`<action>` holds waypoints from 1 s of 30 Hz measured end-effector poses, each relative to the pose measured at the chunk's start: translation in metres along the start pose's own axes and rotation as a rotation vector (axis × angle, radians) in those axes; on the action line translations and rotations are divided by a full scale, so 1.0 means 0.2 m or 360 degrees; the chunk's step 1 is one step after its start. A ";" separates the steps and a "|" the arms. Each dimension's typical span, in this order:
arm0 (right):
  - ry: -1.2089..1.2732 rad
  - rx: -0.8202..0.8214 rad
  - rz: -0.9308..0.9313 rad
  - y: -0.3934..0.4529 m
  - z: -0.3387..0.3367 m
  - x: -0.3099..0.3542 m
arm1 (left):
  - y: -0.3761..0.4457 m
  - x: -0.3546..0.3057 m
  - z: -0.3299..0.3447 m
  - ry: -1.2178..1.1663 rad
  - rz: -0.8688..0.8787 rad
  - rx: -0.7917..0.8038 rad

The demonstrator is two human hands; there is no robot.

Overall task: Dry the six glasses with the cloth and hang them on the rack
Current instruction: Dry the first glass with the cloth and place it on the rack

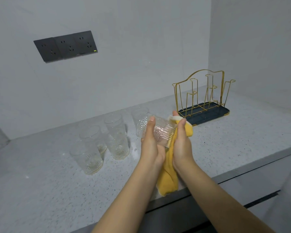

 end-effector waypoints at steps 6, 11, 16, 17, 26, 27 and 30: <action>-0.0114 -0.0049 0.0084 -0.05 0.02 -0.01 | 0.01 0.00 0.01 -0.0028 0.0011 0.0073; -0.0285 -0.0055 -0.0093 -0.02 0.01 0.06 | -0.02 0.02 -0.02 0.0046 0.0022 0.0052; -0.0312 -0.0107 -0.0081 -0.02 0.01 -0.01 | -0.03 0.03 -0.04 0.0023 -0.0070 0.0065; -0.0424 -0.0087 -0.0181 -0.04 0.02 -0.03 | -0.03 0.03 -0.05 0.0046 -0.0107 0.0093; -0.0516 -0.0001 -0.0017 0.09 -0.01 0.10 | -0.09 -0.12 -0.07 0.0672 0.0049 0.0169; -0.0559 0.0040 -0.0018 0.10 0.00 0.12 | -0.09 -0.15 -0.08 0.0816 0.0049 0.0217; -0.0628 0.0136 -0.0113 0.10 0.05 0.19 | -0.11 -0.17 -0.12 0.1200 0.0052 0.0352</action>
Point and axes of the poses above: each hand's wrist, its own y-axis towards the middle knuckle, its own z-axis out of the palm, x = y × z, the point moved 3 cm from there along y, towards the middle knuckle, and after that the axes turned 5 degrees about y, right-handed, at the moved point
